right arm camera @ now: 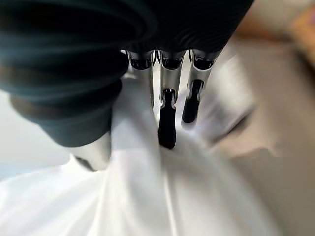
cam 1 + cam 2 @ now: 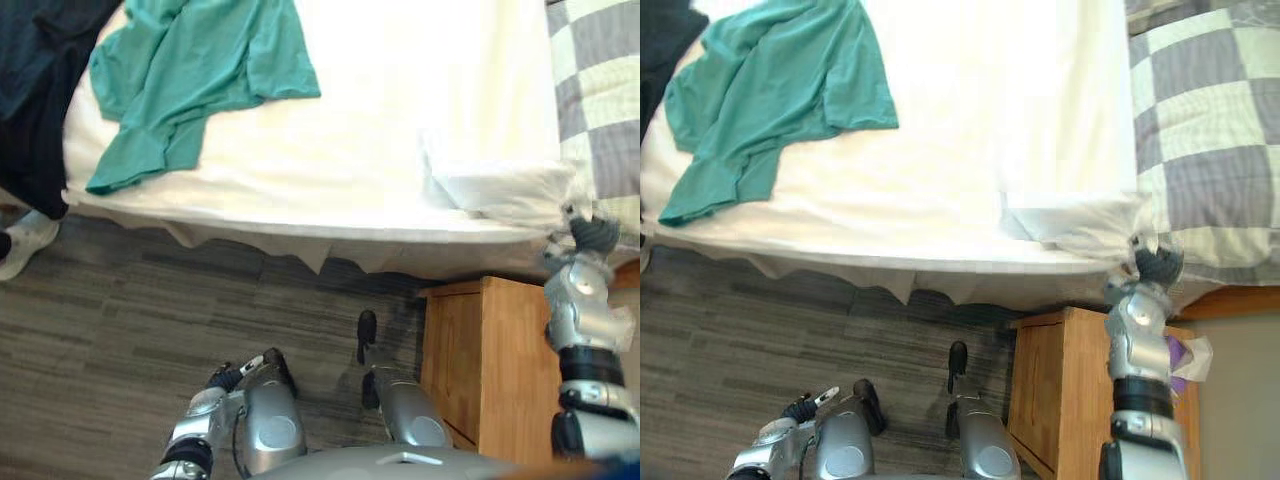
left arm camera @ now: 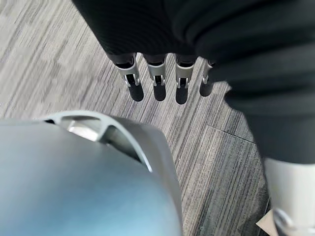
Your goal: Tidy the bed and pick cloth on bed and put in laundry
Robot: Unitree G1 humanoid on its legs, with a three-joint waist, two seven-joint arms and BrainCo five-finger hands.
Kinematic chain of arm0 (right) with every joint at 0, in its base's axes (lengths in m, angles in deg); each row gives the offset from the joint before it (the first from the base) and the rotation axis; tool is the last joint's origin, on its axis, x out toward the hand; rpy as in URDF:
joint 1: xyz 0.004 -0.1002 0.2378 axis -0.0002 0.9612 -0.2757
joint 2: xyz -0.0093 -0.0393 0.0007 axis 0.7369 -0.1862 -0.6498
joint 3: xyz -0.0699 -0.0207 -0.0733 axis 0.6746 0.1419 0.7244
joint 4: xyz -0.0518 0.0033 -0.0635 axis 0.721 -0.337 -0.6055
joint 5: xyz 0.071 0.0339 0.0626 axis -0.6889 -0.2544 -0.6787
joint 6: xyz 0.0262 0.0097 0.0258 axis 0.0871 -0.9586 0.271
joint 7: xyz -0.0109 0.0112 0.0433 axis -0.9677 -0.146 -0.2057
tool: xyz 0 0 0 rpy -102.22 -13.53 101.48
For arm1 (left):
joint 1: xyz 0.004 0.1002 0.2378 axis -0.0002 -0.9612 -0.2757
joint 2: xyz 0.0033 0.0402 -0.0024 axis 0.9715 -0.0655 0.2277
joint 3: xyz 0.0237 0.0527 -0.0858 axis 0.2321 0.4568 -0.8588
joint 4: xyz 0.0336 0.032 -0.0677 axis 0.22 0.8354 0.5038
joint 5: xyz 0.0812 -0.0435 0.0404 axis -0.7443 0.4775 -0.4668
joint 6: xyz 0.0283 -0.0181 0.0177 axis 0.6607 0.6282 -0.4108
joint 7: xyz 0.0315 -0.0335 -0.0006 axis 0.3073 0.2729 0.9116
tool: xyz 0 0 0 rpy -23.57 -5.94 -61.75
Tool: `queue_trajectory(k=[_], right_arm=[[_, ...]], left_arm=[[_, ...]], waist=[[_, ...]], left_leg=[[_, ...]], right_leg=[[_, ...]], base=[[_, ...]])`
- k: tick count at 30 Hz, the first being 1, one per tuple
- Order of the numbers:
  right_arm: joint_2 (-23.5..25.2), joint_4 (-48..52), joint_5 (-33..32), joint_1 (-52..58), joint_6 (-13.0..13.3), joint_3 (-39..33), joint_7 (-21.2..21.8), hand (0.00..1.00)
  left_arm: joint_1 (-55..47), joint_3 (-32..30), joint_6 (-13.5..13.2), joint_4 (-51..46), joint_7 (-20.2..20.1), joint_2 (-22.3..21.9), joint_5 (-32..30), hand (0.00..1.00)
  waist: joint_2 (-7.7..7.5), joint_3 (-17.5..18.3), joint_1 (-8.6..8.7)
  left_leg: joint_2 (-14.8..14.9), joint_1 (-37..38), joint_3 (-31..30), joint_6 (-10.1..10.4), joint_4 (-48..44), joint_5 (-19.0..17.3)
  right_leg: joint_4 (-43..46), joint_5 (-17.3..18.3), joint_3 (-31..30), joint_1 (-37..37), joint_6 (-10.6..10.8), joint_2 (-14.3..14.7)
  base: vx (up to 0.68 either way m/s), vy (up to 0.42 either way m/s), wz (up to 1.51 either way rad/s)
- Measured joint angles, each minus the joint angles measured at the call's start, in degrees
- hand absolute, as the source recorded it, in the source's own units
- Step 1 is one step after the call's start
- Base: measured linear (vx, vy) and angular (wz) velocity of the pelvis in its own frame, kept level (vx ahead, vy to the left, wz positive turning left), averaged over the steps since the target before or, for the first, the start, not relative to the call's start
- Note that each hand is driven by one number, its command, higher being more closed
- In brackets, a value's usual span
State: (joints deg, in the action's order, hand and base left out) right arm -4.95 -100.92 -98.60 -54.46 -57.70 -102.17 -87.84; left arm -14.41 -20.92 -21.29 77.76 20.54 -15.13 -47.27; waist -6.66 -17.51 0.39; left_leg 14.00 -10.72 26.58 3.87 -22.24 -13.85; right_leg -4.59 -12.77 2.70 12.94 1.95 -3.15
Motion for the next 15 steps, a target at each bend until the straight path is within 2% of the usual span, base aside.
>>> queue_trajectory(k=[3,5,8,10,11,15], right_arm=[[2.02,1.2,-3.15,5.31,2.63,-4.37,-0.32,0.0],[3.31,1.24,-6.83,8.76,5.41,-9.35,-1.24,0.0],[4.16,1.21,-11.63,12.98,8.25,-14.83,-2.97,0.0],[5.36,1.22,-12.29,14.28,9.48,-18.32,-4.8,0.0],[5.87,1.21,-12.29,15.13,9.99,-19.78,-6.13,0.0],[6.49,1.24,-12.24,16.08,11.35,-22.2,-7.23,0.0]], left_arm=[[-1.78,-0.07,-0.08,0.03,-0.06,-1.11,0.02,0.0],[-3.48,-0.23,-0.6,0.15,-0.15,-2.48,-0.01,0.0],[-5.36,-0.96,-1.03,0.18,-1.47,-4.45,-0.01,0.0],[-6.13,-1.96,-1.09,0.85,-2.16,-5.49,-0.02,0.0],[-6.51,-2.21,-1.21,1.51,-2.7,-5.84,-0.03,0.0],[-7.32,-4.18,-1.72,2.04,-4.0,-6.77,-0.03,0.0]], waist=[[1.63,1.91,1.37],[3.05,3.38,2.78],[4.55,5.58,3.33],[5.28,6.95,3.42],[5.15,7.37,3.59],[5.76,8.85,3.56]], left_leg=[[-0.26,1.94,1.23,0.08,0.9,-0.12],[-0.85,4.16,1.8,0.16,2.52,-0.14],[-1.46,7.64,3.58,0.45,5.1,0.01],[-1.96,9.57,4.46,0.74,6.84,0.32],[-2.16,10.67,4.73,0.88,7.87,0.5],[-2.63,13.83,5.56,1.43,10.92,1.51]], right_leg=[[-0.02,0.27,-0.56,-1.01,0.36,-0.18],[-0.05,1.11,-0.79,-2.66,0.56,-0.46],[-0.17,1.76,-1.75,-4.31,0.78,-0.56],[-0.62,1.97,-2.17,-5.46,0.62,-0.57],[-0.6,2.39,-2.35,-5.99,0.56,-0.49],[-0.61,3.13,-2.38,-7.73,0.56,-0.28]], base=[[0.05,0.052,-0.1],[0.04,0.037,-0.08],[0.06,0.036,-0.15],[0.07,0.027,-0.16],[0.06,0.015,-0.1],[0.06,0.001,-0.03]])
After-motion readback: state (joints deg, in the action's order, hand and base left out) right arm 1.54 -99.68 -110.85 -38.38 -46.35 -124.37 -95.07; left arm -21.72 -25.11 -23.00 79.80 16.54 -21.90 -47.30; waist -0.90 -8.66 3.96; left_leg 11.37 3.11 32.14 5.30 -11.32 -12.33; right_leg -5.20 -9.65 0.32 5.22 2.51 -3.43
